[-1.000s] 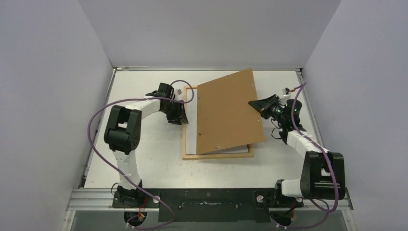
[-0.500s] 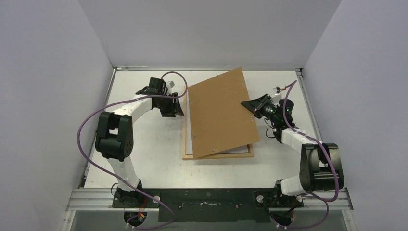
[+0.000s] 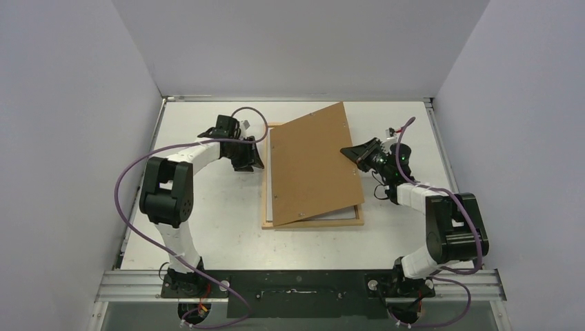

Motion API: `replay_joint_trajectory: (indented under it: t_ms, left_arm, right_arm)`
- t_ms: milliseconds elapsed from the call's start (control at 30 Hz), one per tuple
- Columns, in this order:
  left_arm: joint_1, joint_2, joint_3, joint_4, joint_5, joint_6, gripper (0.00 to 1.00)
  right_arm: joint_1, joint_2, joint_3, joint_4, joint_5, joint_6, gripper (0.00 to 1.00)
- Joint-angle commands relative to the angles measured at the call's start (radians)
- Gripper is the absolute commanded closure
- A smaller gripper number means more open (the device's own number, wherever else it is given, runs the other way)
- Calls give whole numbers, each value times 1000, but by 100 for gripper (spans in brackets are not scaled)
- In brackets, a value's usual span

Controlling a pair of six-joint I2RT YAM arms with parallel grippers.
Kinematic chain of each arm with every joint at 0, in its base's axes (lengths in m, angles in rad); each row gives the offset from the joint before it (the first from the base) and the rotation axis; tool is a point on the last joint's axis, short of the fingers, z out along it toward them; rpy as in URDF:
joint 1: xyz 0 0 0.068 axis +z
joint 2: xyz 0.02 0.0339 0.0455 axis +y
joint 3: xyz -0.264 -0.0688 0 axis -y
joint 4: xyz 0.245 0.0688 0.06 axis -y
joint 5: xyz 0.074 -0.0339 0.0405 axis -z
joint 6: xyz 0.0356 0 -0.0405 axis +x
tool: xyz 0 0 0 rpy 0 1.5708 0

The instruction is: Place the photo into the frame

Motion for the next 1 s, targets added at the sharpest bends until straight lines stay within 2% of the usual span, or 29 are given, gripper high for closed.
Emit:
replay_joint_trajectory:
  t_ms: [0,100,267,500,967]
  left_arm:
    - [1,25,0,40,37,-28,57]
    - [1,45,3,41,43,-30,64]
    - [1,77,15,28,39,-16,71]
    - [0,92,12,30,42,-15,74]
    - [0,109,16,36,73,-22,74]
  right_arm:
    - [17,11,5,180,14,34,100]
    - [18,34,3,213,16,48,100]
    - [21,76,5,272,20,77,100]
    - [41,111,12,288,36,66,100]
    - [83,144,-6,247,64,-11,100]
